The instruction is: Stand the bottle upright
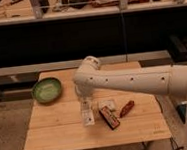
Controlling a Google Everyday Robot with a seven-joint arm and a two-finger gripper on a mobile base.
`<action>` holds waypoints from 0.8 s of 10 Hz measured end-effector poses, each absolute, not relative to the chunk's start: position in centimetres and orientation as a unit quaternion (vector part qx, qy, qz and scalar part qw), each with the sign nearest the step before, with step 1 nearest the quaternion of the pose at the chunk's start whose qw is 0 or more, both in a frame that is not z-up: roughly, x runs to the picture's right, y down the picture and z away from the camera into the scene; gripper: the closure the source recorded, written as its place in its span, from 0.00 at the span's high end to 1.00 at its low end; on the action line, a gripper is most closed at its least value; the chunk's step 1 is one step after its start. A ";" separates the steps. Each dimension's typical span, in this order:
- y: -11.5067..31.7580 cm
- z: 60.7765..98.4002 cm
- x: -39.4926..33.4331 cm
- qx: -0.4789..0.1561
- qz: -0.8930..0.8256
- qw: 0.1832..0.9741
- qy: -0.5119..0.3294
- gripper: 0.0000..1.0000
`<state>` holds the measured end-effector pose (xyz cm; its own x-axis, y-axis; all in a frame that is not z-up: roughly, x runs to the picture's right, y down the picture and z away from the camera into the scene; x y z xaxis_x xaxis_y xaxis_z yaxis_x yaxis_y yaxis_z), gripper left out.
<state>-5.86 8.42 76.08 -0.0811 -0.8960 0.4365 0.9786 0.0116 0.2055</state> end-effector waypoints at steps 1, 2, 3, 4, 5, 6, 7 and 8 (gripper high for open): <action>8.4 76.0 -5.9 -0.087 -0.702 0.666 -0.235 0.01; 8.5 76.0 -6.0 -0.085 -0.705 0.663 -0.237 0.01; 8.7 76.1 -6.6 -0.079 -0.717 0.649 -0.240 0.01; 8.9 76.1 -7.6 -0.065 -0.740 0.625 -0.240 0.01; 9.4 75.9 -9.0 -0.040 -0.773 0.584 -0.245 0.01; 9.9 75.6 -9.9 -0.022 -0.793 0.554 -0.251 0.01; 10.4 75.2 -10.9 -0.001 -0.812 0.523 -0.259 0.01; 11.3 74.3 -12.4 0.038 -0.838 0.470 -0.275 0.01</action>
